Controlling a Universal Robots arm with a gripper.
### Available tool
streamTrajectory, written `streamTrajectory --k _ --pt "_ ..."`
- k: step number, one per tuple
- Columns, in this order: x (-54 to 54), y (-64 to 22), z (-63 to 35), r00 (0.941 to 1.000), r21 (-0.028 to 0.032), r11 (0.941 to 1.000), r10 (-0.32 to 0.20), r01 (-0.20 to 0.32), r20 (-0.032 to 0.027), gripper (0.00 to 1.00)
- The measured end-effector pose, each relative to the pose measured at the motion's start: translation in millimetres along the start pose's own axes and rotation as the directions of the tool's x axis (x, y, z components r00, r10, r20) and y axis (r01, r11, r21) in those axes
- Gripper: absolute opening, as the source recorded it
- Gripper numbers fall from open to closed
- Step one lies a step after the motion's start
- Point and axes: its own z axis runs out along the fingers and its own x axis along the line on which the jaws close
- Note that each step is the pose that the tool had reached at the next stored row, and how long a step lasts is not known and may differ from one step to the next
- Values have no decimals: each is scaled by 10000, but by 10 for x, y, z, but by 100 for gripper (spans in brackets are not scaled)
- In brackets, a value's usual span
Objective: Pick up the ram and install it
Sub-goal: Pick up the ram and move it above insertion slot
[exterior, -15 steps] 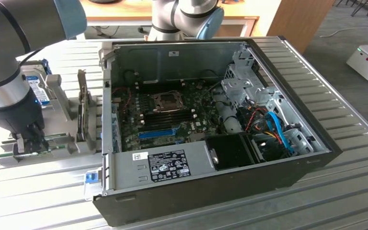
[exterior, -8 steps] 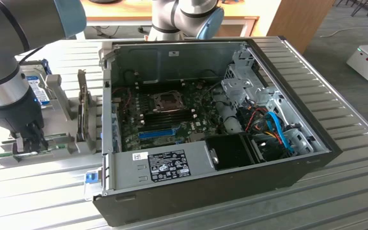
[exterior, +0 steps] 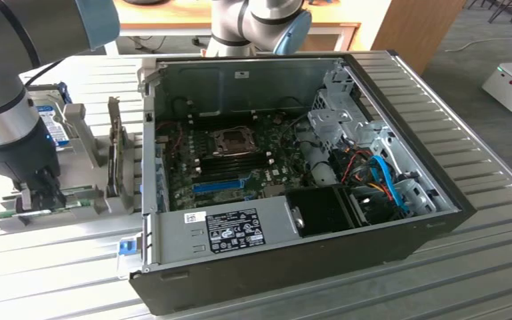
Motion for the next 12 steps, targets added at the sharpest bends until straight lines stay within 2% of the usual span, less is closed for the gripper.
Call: streamTrajectory --k 12 --pt "-2 -8 -101 10000 -36 10000 18 -18 1 12"
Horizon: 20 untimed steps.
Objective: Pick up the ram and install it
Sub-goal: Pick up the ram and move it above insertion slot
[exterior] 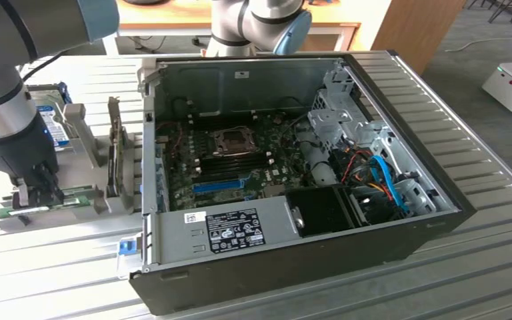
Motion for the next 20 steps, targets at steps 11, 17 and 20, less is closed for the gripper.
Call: streamTrajectory --k 11,17,20 --pt "-2 -11 -109 9999 -31 9999 147 -147 7 12" --pt "-4 -15 -204 9998 -39 9998 213 -213 11 12" --pt "-5 -16 -256 9997 -43 9997 238 -238 12 12"
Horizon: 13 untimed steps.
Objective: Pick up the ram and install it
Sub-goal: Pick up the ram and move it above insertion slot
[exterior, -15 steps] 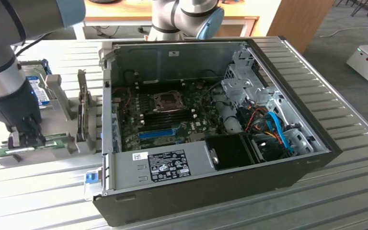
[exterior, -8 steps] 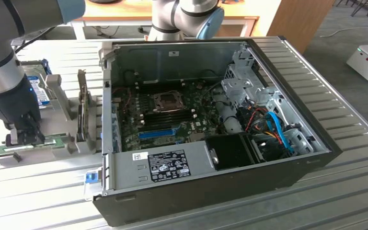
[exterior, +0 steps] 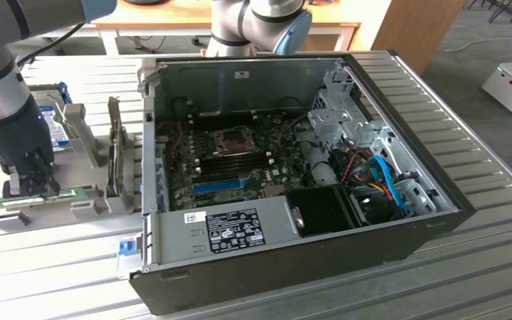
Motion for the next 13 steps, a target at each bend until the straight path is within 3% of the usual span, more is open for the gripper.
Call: streamTrajectory --k 13 --pt "-6 -1 -272 10000 -14 10000 93 -93 3 12"
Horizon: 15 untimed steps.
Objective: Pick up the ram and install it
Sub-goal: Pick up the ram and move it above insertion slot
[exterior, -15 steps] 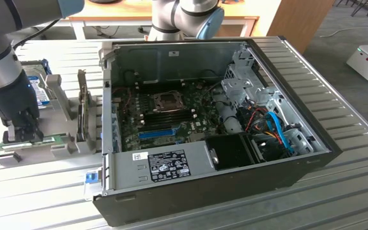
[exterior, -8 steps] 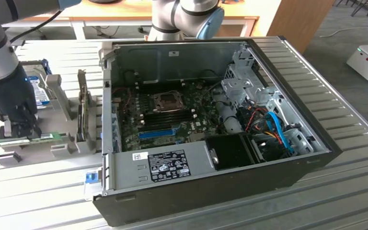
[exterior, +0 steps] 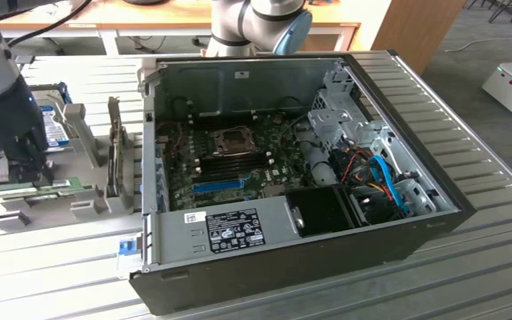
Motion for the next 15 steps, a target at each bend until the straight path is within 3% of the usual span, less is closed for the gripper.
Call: streamTrajectory --k 15 --pt "-8 7 -343 10000 -10 10000 69 -69 -7 12"
